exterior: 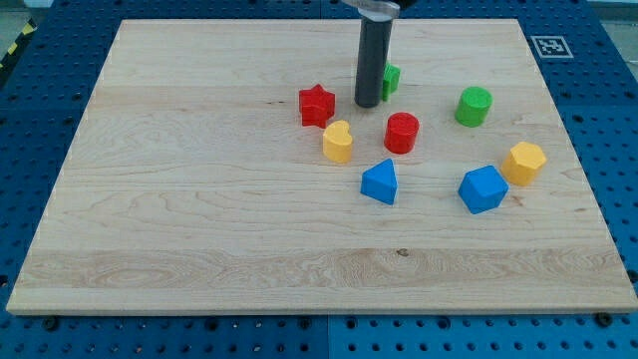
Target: Move the green circle to the bottom right side of the green star
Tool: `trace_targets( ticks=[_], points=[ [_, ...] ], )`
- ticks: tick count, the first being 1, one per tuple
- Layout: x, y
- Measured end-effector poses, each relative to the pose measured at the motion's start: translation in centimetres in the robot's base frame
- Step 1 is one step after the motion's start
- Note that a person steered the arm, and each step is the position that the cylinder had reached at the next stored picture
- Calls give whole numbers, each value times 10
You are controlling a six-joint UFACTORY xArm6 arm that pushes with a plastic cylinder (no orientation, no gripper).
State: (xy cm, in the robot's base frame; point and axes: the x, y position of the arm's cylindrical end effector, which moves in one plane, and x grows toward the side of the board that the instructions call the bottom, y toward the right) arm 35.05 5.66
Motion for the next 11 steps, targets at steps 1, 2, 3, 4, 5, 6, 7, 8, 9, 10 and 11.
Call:
trace_targets(
  ticks=[1, 2, 3, 4, 5, 6, 7, 8, 9, 10, 11],
  points=[
    [-21, 0],
    [-28, 15],
    [-28, 32],
    [4, 43],
    [42, 66],
    [74, 111],
    [81, 150],
    [61, 157],
    [46, 134],
    [34, 111],
    [13, 106]
  ],
)
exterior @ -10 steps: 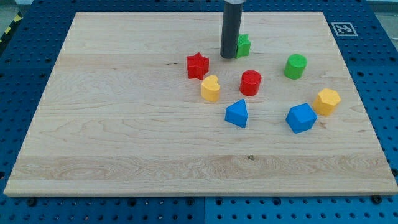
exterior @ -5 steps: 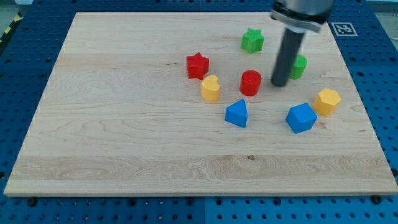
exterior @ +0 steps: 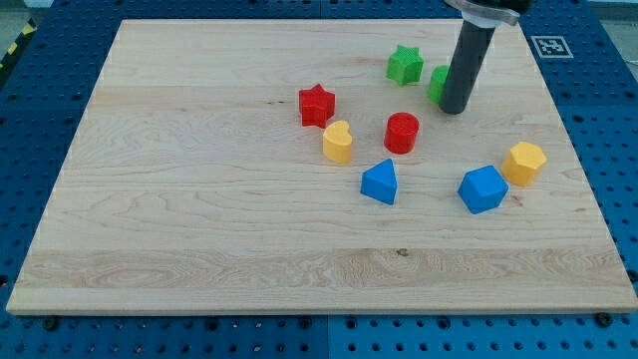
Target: Move the green circle to the bottom right side of the green star
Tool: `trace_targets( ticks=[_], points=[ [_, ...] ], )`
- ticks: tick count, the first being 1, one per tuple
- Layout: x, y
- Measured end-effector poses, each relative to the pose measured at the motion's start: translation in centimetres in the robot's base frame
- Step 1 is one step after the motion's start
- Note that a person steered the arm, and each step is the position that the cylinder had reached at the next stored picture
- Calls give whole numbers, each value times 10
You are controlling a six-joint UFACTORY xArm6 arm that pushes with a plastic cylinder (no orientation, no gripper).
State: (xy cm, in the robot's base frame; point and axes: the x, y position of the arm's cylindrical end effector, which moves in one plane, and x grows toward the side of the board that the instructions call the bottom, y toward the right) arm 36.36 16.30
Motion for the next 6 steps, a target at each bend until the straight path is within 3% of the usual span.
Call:
trace_targets(
  ticks=[1, 2, 4, 5, 6],
  points=[
    [-8, 1],
    [8, 37],
    [59, 55],
    [65, 82],
    [66, 161]
  ],
)
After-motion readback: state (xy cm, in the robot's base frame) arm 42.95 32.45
